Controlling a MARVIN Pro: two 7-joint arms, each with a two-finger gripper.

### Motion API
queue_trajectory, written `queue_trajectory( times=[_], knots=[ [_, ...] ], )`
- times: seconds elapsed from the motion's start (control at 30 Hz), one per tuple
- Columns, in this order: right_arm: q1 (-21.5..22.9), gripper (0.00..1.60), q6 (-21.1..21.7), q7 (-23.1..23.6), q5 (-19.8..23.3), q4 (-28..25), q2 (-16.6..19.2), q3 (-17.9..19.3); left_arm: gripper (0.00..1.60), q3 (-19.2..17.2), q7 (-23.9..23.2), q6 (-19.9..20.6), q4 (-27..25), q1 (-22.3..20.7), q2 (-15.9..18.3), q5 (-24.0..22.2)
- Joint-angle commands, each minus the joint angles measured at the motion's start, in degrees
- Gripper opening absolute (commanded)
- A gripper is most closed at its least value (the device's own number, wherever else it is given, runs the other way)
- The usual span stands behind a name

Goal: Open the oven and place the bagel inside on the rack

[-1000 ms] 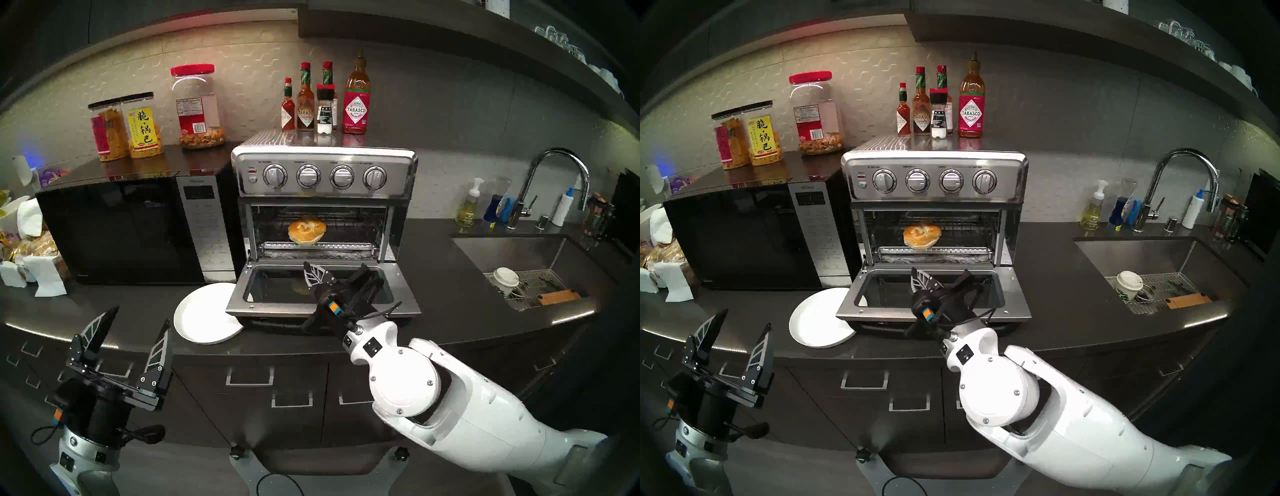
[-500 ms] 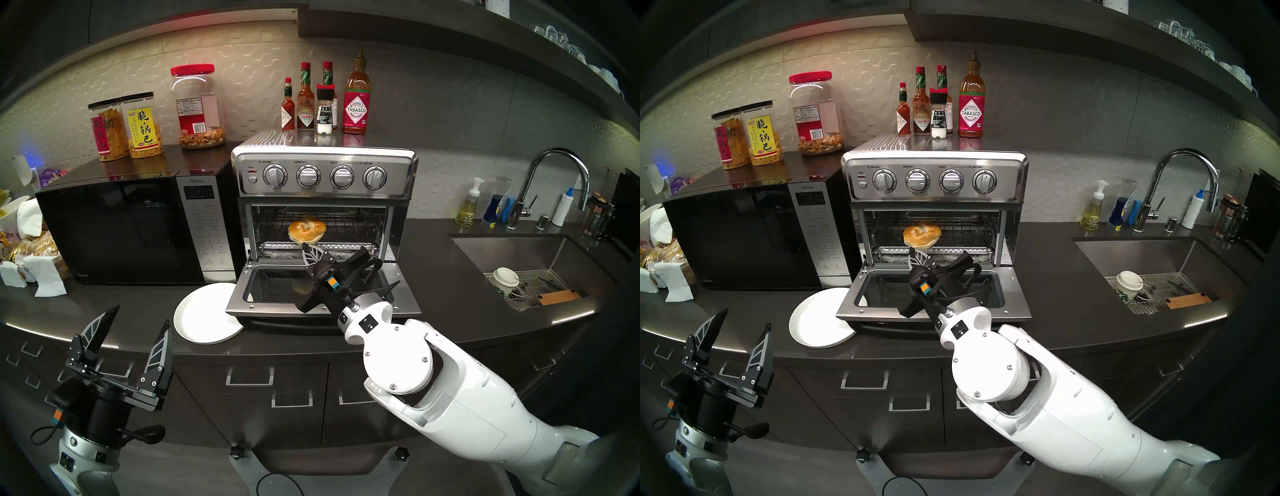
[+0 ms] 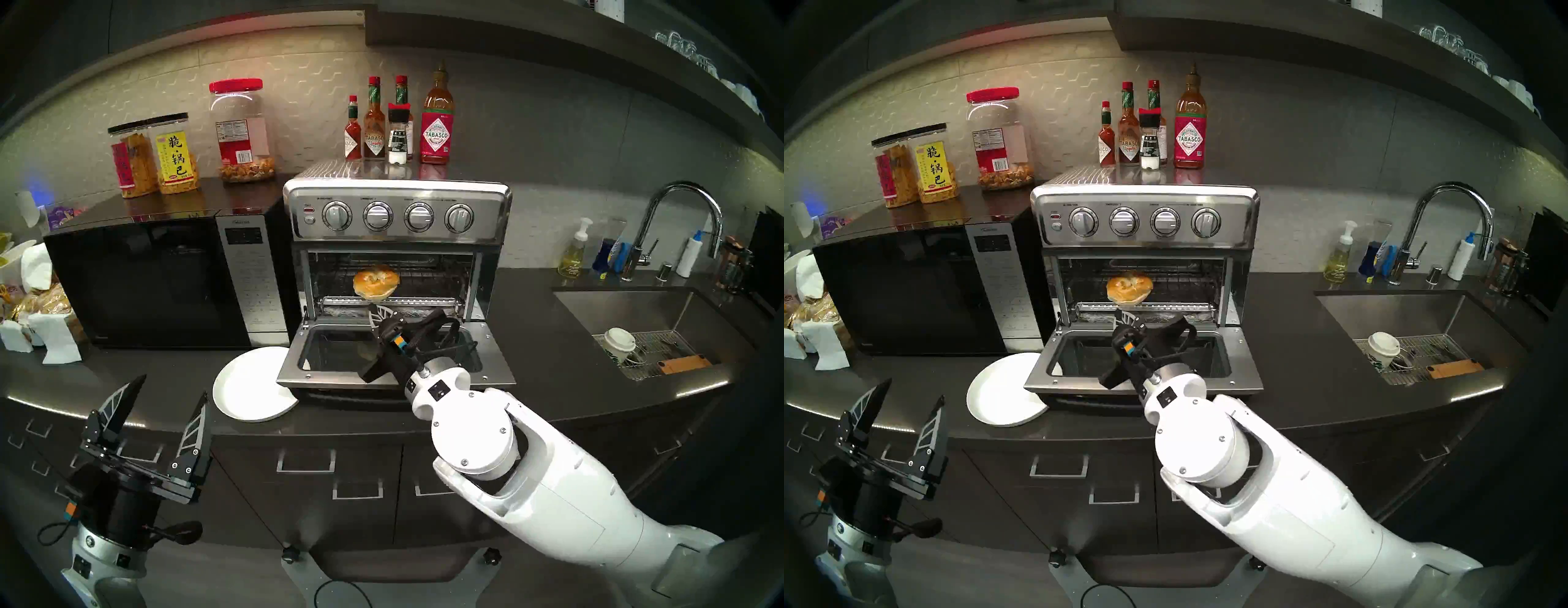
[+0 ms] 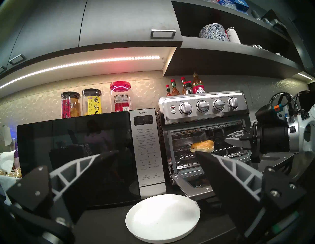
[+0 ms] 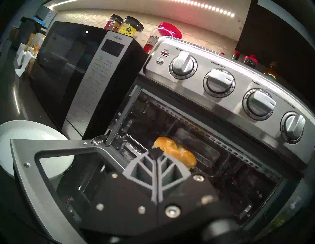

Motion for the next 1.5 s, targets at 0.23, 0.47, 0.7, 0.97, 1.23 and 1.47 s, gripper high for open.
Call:
queue_trajectory(
  times=[0.23, 0.47, 0.7, 0.97, 1.23, 1.47],
  knots=[
    [2.81, 0.00, -1.17, -2.13, 0.44, 4.91, -5.65, 0.33, 1.60, -0.11, -0.03, -0.13, -1.30, -0.17, -0.13, -0.01],
    [4.95, 0.00, -1.52, -2.20, 0.96, 6.14, -6.14, 2.23, 1.60, -0.10, -0.13, -0.19, -1.30, -0.26, -0.14, -0.04],
    [5.36, 0.00, -1.87, -2.36, 1.32, 6.98, -6.36, 3.03, 1.60, -0.12, -0.17, -0.08, -1.30, -0.22, -0.25, -0.04],
    [4.55, 0.00, -2.16, -3.06, 1.24, 8.11, -6.86, 2.41, 1.60, -0.14, -0.21, 0.00, -1.30, -0.20, -0.34, -0.03],
    [4.55, 0.00, -2.39, -3.57, 0.82, 9.49, -7.46, 1.66, 1.60, -0.15, -0.28, 0.03, -1.30, -0.22, -0.41, -0.04],
    [4.98, 0.00, -2.63, -4.09, 0.47, 11.55, -8.39, 1.12, 1.60, -0.16, -0.35, 0.04, -1.30, -0.25, -0.46, -0.06]
  ],
)
